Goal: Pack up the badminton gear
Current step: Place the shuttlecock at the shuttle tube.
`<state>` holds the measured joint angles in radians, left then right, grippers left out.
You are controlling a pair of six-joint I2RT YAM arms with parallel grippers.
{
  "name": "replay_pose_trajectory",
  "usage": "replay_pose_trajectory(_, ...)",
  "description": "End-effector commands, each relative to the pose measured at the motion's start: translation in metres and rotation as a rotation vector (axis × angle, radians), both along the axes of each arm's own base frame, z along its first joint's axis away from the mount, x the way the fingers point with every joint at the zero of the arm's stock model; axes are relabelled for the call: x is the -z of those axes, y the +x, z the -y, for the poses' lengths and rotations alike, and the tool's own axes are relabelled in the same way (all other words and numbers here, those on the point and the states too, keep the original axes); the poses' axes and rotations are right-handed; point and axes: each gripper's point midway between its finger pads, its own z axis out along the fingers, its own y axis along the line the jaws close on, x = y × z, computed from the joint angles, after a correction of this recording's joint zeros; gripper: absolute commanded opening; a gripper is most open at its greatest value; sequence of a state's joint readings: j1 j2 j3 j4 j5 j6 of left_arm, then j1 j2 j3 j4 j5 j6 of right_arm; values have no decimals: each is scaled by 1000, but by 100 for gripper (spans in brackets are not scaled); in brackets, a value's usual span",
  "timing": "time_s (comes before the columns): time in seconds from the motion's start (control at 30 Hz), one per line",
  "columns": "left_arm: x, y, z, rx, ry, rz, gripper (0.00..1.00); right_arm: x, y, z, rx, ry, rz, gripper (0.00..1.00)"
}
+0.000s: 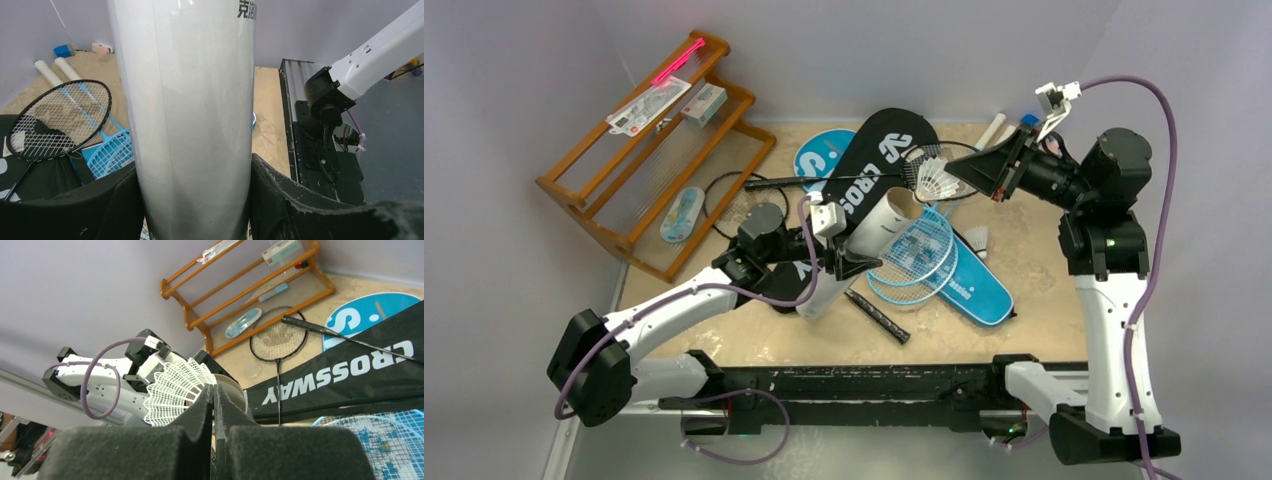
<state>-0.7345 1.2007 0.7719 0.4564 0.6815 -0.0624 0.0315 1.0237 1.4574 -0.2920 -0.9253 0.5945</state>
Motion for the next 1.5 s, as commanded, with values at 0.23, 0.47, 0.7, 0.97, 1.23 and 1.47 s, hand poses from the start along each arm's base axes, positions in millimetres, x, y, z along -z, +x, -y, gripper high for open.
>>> replay_pose_trajectory(0.23,-30,-16,8,107,-105,43,52,24,-4,-20,-102,-4,-36,0)
replay_pose_trajectory(0.47,-32,-14,12,119,-119,30,52,41,4,-26,-81,-45,-49,31)
replay_pose_trajectory(0.7,-30,-14,9,105,-98,34,52,59,10,-17,-16,-133,-62,55)
replay_pose_trajectory(0.97,-28,-15,7,103,-84,42,52,74,11,-14,-10,-167,-86,50)
replay_pose_trajectory(1.23,-33,-15,7,103,-89,49,52,95,5,-20,-67,-165,-134,52)
replay_pose_trajectory(1.47,-38,-17,8,117,-105,55,53,107,3,-23,-82,-159,-166,54)
